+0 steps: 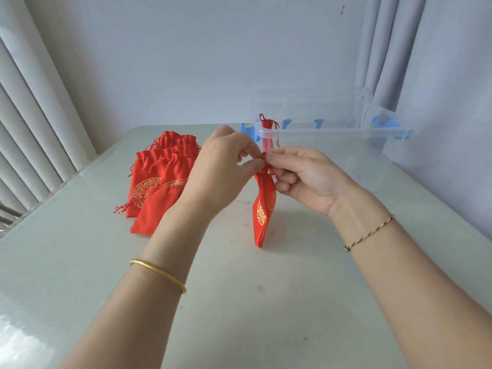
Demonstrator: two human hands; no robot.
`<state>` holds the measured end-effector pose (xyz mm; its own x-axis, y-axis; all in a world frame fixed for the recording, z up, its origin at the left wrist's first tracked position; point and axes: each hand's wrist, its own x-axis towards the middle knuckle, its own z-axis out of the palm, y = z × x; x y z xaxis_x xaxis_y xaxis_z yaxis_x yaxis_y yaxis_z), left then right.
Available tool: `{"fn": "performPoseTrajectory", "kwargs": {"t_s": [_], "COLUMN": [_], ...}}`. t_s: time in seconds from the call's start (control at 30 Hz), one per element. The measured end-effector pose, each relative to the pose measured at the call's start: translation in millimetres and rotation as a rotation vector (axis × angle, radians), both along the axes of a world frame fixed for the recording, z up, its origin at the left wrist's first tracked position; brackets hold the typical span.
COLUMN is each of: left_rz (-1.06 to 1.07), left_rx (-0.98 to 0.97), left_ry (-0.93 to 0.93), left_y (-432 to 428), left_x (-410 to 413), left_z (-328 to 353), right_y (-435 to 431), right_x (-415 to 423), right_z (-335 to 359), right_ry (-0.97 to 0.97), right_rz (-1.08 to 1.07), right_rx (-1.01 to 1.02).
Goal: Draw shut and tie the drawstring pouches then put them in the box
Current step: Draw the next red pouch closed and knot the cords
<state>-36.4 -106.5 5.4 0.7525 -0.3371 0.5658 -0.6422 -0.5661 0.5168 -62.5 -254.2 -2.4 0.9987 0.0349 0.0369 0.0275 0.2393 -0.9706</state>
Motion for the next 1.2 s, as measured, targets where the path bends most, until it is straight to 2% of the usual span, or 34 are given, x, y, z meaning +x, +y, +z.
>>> {"fn": "performPoseTrajectory", "kwargs": {"t_s": [0.07, 0.17, 0.43, 0.5, 0.6, 0.67, 0.73, 0.87, 0.93, 1.03, 1.13, 1.2], "left_rz": [-0.009, 0.006, -0.032, -0.068, -0.127, -0.151, -0.175, -0.232, -0.236, -0.180, -0.101, -0.074], "left_rx": [0.012, -0.039, -0.041, -0.124, -0.228, -0.270, -0.309, -0.384, -0.390, -0.465, -0.470, -0.431], "left_ry": [-0.002, 0.073, 0.159, 0.266, 0.359, 0.364, 0.372, 0.418, 0.405, 0.355, 0.347, 0.371], "left_y": [0.2, 0.8, -5.3, -5.2, -2.6, -2.2, -3.7, -7.9, -8.9, -11.3, -16.4, -21.7], "left_x": [2.0, 3.7, 0.2, -0.5, -1.0, -2.3, -5.9, -8.9, -2.6, 16.1, 35.1, 44.5], "left_z": [-0.5, -0.7, -3.6, -4.0, -1.3, 2.0, 4.5, 10.1, 16.3, 31.5, 42.8, 44.0], "right_y": [-1.6, -7.6, -13.7, -15.6, -19.9, -21.1, -17.3, -15.8, -17.3, -22.6, -29.7, -35.5], "right_x": [0.4, 1.4, 2.3, 1.2, -7.0, -12.4, -17.6, -22.9, -23.8, -22.6, -4.7, 19.2], "right_z": [-1.2, -1.7, -4.9, -5.7, 1.2, 7.6, 13.2, 21.9, 34.0, 67.1, 102.8, 119.2], "right_ry": [-0.025, -0.113, -0.242, -0.209, -0.078, -0.061, -0.117, -0.160, -0.152, -0.180, -0.280, -0.328], "right_rz": [-0.051, -0.235, -0.393, -0.377, -0.147, -0.051, -0.070, -0.190, -0.208, -0.271, -0.442, -0.575], "right_rx": [-0.073, -0.321, -0.550, -0.629, -0.572, -0.633, -0.794, -0.928, -0.930, -0.787, -0.645, -0.665]}}
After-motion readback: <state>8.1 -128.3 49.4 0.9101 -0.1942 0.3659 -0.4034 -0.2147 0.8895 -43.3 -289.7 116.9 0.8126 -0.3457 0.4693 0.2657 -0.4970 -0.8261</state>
